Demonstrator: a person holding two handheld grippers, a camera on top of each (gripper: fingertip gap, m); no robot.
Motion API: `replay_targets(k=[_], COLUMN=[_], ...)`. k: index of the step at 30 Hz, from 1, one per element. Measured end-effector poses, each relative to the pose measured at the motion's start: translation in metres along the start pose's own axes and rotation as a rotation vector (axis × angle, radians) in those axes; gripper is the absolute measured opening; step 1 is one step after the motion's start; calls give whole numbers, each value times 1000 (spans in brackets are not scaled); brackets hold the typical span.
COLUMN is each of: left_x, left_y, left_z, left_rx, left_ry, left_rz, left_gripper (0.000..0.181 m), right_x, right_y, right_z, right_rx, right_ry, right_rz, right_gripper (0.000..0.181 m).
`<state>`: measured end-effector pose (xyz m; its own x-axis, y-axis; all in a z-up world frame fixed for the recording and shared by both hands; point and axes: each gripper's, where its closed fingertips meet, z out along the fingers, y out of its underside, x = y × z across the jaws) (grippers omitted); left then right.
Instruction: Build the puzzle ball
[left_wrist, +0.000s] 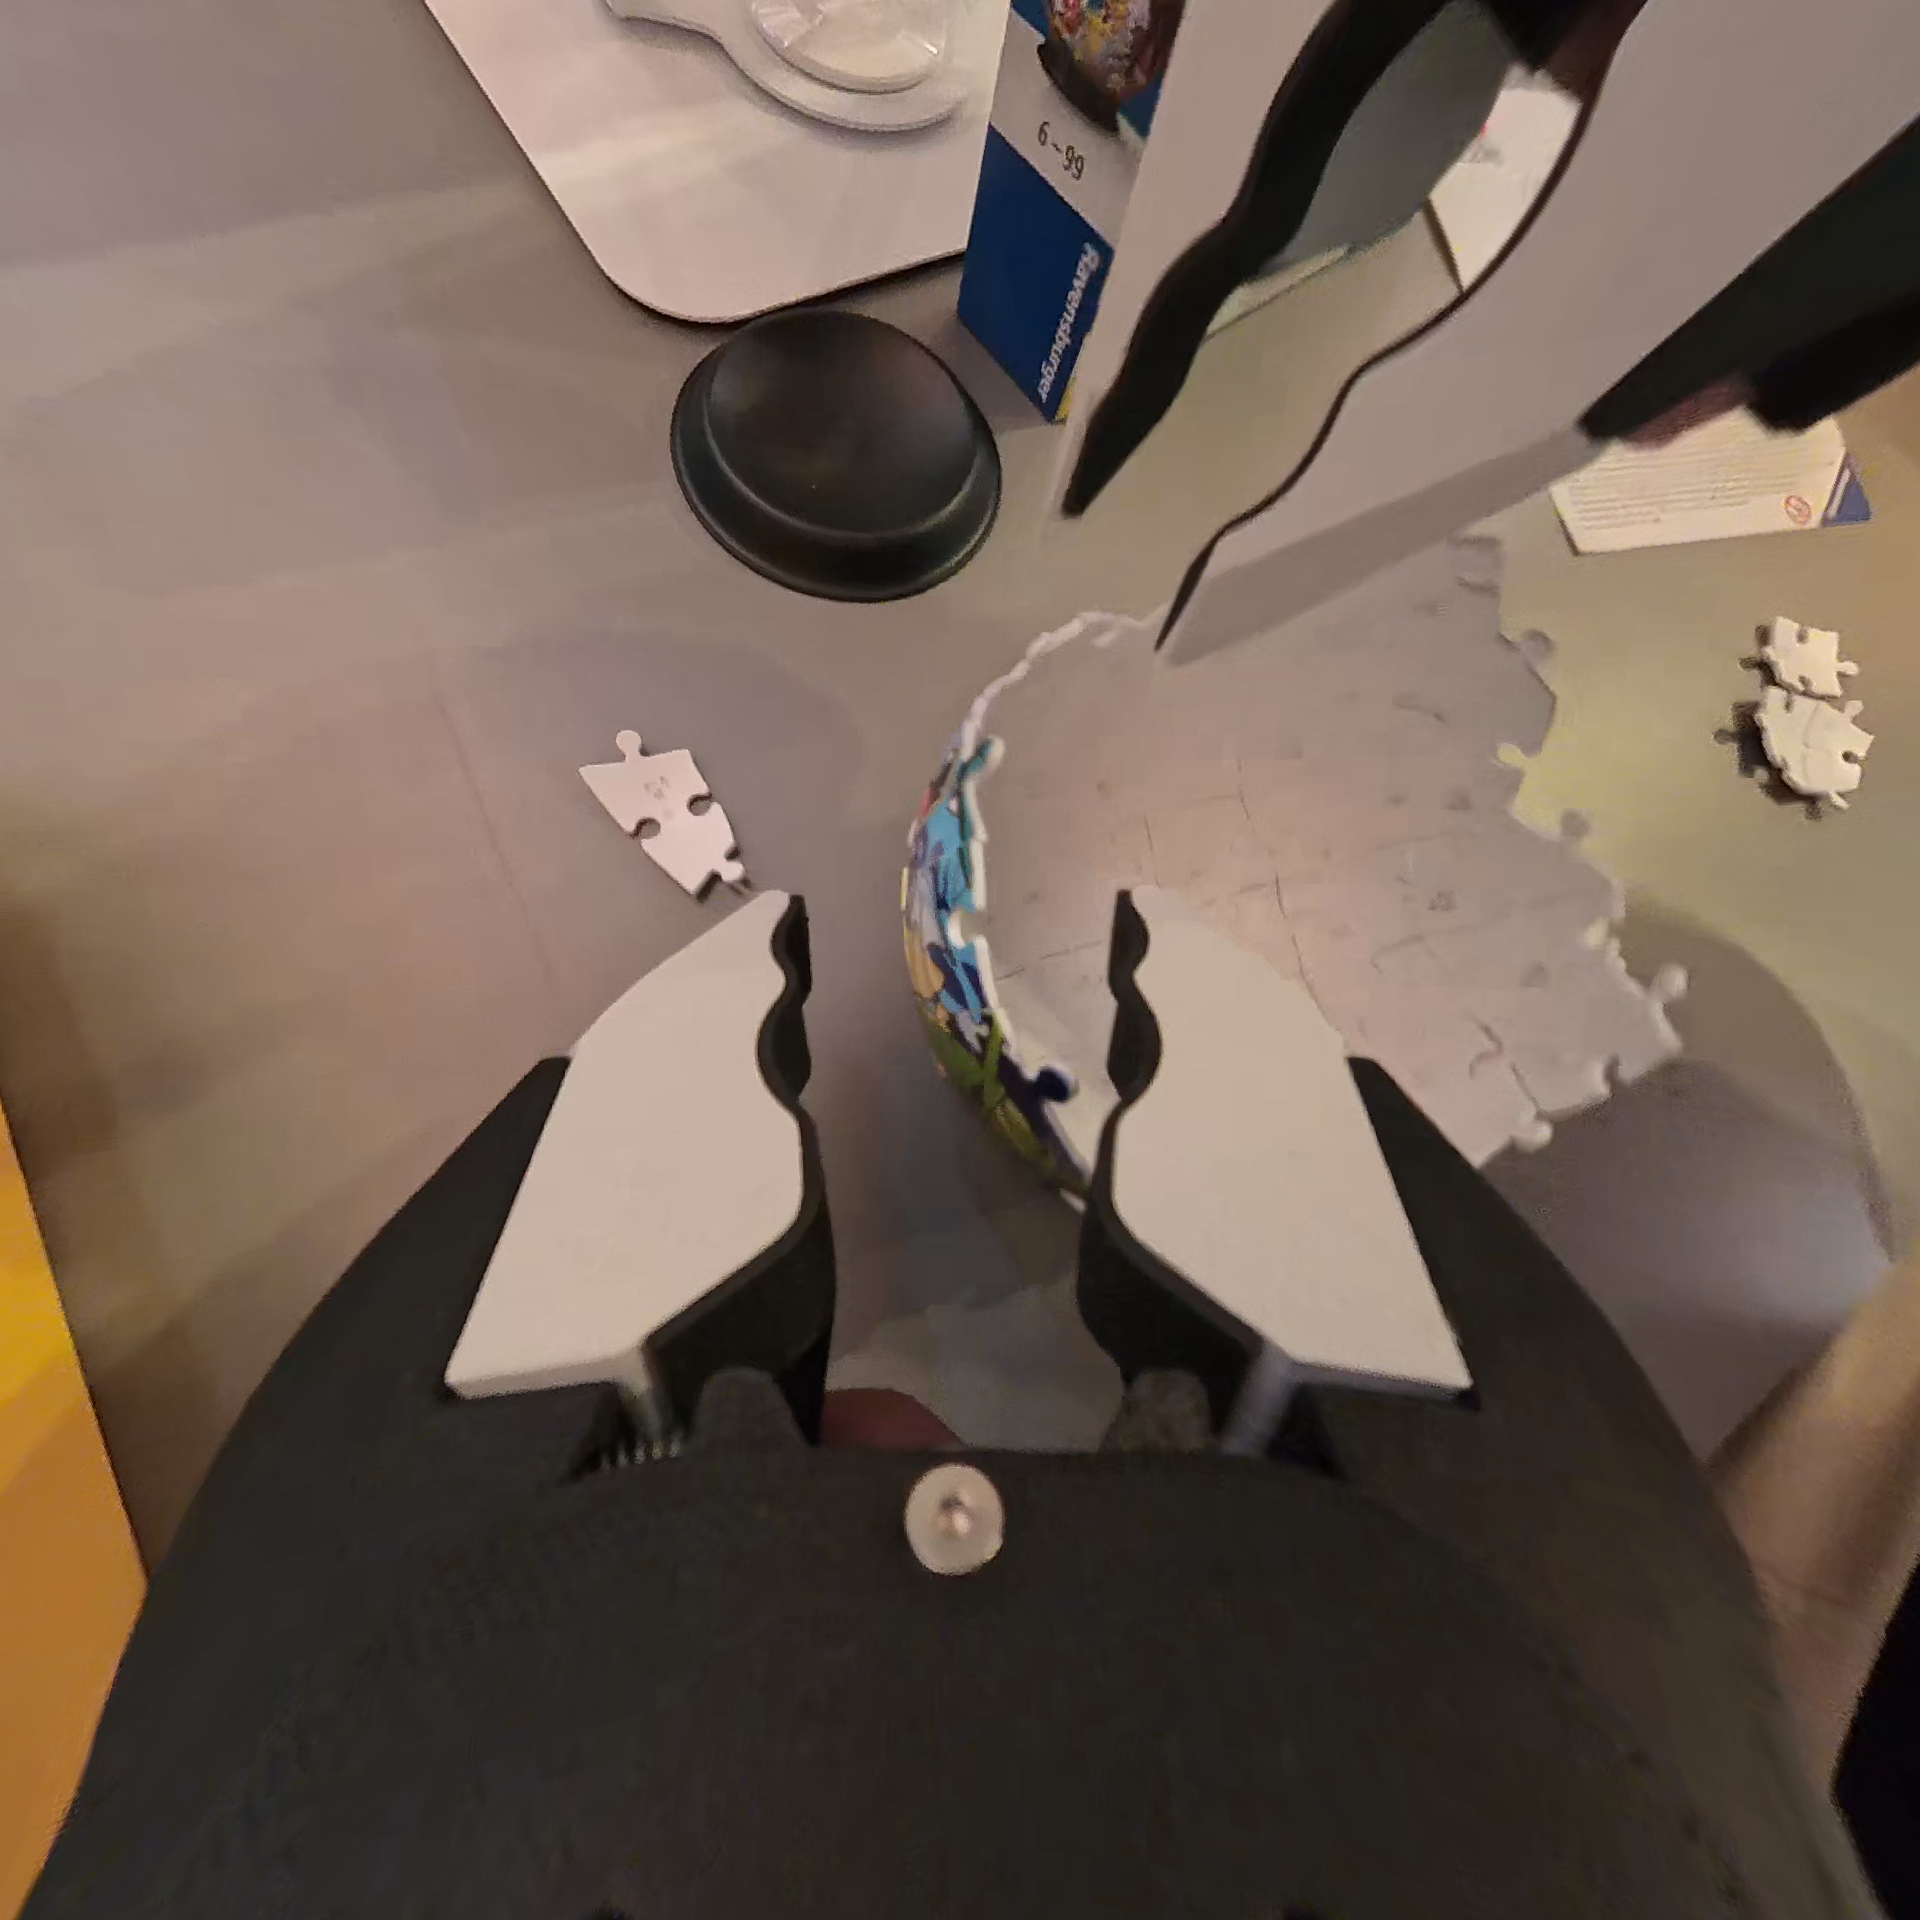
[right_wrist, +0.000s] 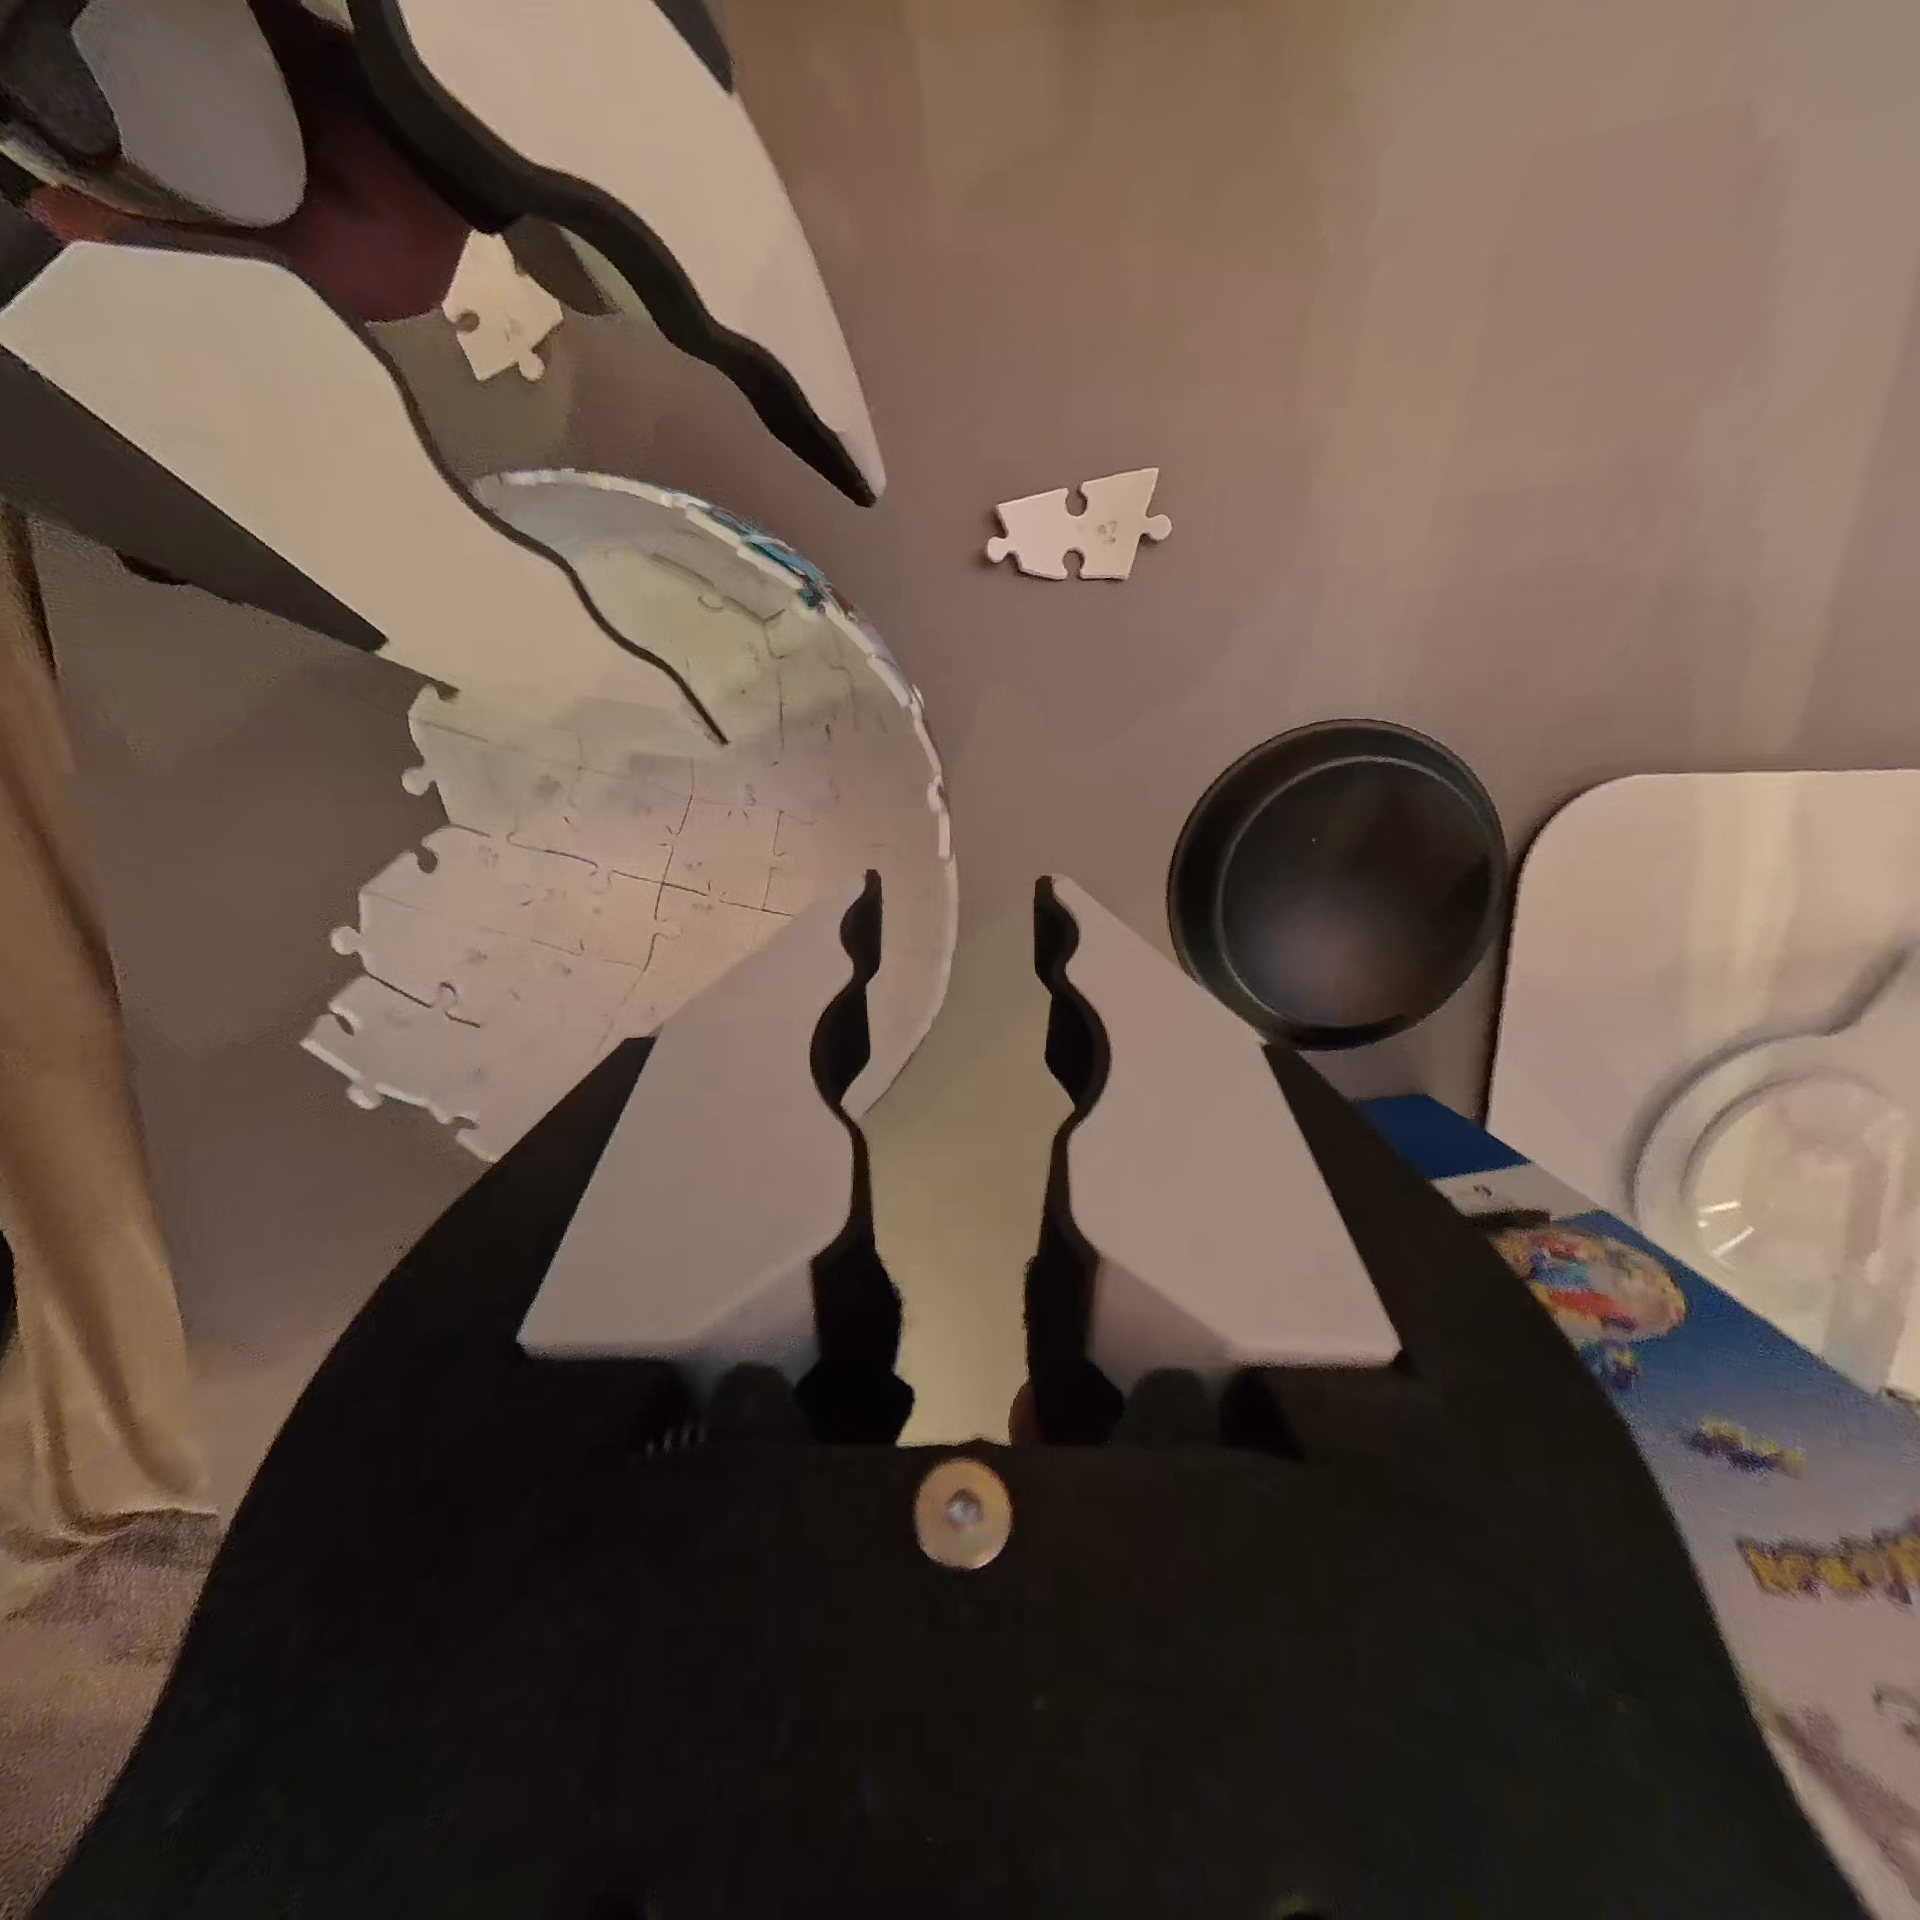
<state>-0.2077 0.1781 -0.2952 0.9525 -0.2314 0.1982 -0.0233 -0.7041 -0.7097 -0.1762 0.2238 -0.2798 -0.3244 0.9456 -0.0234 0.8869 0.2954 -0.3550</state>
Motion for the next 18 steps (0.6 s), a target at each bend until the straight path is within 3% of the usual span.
replay_targets(k=[10,18], left_x=[-4,-7], left_y=[-2,-7], left_z=[-24,-14], left_rx=[28,14], left_ry=[29,13], left_rz=[-19,13], left_gripper=[51,37], right_x=[-1,-27], right_y=[13,42], right_z=[-61,-89], right_rx=[257,383], right_ry=[150,210], right_rz=[138,220], right_gripper=[34,31])
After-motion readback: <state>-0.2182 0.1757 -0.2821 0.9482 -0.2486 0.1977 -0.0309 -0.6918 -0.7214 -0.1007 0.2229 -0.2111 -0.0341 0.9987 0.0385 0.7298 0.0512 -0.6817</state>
